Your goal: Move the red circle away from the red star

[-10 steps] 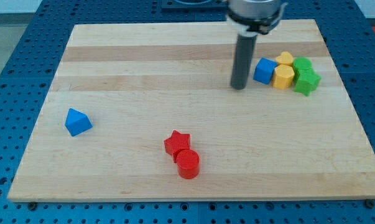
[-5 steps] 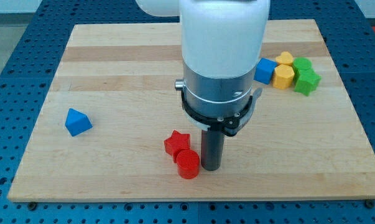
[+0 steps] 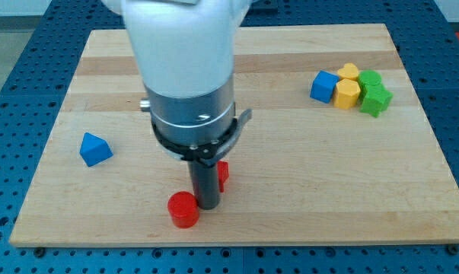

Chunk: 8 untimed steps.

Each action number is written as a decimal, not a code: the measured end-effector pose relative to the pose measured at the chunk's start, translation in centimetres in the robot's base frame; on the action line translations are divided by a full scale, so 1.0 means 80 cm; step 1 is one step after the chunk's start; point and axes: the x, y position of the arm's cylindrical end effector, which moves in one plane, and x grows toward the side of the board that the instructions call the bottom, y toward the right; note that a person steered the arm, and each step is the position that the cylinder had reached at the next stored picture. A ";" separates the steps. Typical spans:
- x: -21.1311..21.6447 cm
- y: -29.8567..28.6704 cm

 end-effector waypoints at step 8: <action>0.031 -0.110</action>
